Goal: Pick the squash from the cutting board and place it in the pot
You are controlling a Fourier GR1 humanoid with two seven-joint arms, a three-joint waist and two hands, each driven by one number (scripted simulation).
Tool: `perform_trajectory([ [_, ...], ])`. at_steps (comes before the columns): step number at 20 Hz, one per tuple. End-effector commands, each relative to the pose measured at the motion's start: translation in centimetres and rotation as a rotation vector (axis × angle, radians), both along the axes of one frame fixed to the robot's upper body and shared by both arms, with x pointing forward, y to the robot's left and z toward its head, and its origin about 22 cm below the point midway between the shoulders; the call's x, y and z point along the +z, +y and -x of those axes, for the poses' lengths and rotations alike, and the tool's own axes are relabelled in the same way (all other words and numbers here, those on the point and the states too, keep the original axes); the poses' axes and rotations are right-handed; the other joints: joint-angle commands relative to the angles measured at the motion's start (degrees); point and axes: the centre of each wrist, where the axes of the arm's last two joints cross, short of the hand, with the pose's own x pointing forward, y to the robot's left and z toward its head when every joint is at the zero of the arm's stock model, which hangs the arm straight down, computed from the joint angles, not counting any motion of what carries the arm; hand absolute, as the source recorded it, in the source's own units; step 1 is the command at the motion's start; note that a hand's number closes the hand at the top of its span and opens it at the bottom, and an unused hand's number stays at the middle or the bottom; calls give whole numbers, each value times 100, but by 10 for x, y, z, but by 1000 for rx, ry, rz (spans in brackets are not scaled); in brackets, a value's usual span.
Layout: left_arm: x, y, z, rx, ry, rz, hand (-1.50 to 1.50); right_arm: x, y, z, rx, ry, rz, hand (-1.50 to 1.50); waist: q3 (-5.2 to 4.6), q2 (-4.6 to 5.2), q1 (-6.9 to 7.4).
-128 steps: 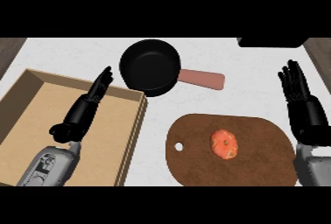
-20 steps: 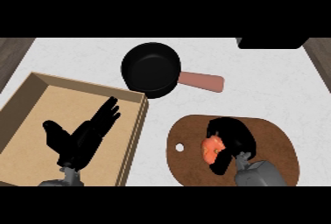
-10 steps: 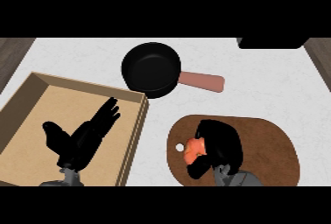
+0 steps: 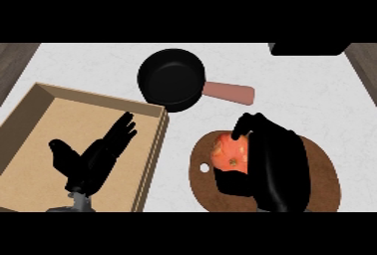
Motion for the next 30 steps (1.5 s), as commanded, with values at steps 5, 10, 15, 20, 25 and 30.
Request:
perform_trajectory([
  [5, 4, 9, -1, -18, -9, -25, 0, 86, 24, 11, 21, -183, -27, 150, -1, 11, 69],
  [10, 0, 0, -7, -24, 4, -1, 0, 124, 37, -24, 43, -214, -136, 150, -4, 20, 119],
  [15, 19, -16, -5, -42, -7, 6, 0, 151, 50, -66, 43, -225, -170, 150, -1, 29, 178],
  [20, 8, 3, -10, -33, 4, 5, 0, 153, 65, -107, 50, -170, -173, 150, -4, 49, 195],
  [25, 10, -13, -9, -40, -6, 1, 0, 138, 67, -155, 107, -160, -193, 150, 0, 66, 199],
  [30, 6, -17, -10, -67, -18, 5, 0, 121, 86, -187, 101, -146, -173, 150, -5, 112, 334],
])
